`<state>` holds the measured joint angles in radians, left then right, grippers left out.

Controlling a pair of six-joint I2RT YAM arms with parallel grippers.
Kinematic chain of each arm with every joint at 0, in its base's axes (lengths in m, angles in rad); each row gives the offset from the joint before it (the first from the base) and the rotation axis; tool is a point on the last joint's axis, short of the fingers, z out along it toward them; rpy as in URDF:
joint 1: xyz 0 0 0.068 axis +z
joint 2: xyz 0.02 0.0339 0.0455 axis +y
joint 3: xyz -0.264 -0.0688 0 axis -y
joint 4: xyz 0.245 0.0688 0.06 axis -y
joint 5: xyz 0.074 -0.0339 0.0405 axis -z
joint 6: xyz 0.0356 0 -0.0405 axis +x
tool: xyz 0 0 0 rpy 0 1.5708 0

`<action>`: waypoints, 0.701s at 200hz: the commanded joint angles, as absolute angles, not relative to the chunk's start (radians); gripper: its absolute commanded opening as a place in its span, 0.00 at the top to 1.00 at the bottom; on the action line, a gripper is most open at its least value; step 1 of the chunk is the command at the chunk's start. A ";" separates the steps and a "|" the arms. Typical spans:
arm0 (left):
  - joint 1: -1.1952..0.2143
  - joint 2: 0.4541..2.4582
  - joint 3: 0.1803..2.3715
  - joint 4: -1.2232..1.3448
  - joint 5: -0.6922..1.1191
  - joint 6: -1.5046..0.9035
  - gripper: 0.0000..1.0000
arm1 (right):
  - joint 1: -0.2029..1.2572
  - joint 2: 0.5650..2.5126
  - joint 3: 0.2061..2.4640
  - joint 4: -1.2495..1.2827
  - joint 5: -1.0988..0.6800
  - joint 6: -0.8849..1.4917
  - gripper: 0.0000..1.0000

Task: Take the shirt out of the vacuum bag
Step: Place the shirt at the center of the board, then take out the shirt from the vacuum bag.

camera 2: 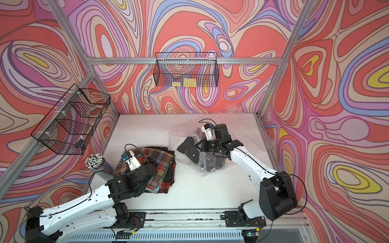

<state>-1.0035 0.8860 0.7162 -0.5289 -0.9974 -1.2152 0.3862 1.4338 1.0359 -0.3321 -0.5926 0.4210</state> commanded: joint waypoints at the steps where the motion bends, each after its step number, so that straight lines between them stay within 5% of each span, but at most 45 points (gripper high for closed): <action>1: -1.088 0.910 0.840 -0.585 -1.162 -1.146 0.01 | 0.391 1.448 1.016 -0.298 -0.611 0.426 1.00; 28: -1.162 0.967 0.943 -0.665 -1.257 -1.170 0.01 | 0.393 1.450 1.013 -0.295 -0.612 0.426 1.00; 53: -1.164 1.032 0.900 -0.447 -1.233 -1.079 0.01 | 0.393 1.446 1.017 -0.301 -0.605 0.425 1.00; 107: -1.056 1.269 0.801 0.158 -0.911 -1.022 0.01 | 0.393 1.402 1.044 -0.353 -0.589 0.414 1.00; 140: -0.979 1.439 0.839 0.233 -0.791 -1.120 0.01 | 0.393 1.381 1.032 -0.370 -0.579 0.405 1.00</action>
<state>-1.0183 1.3556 0.8173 0.0654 -0.9302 -1.0790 0.3878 1.4200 1.0264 -0.3515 -0.5877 0.4229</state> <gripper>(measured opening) 0.992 0.053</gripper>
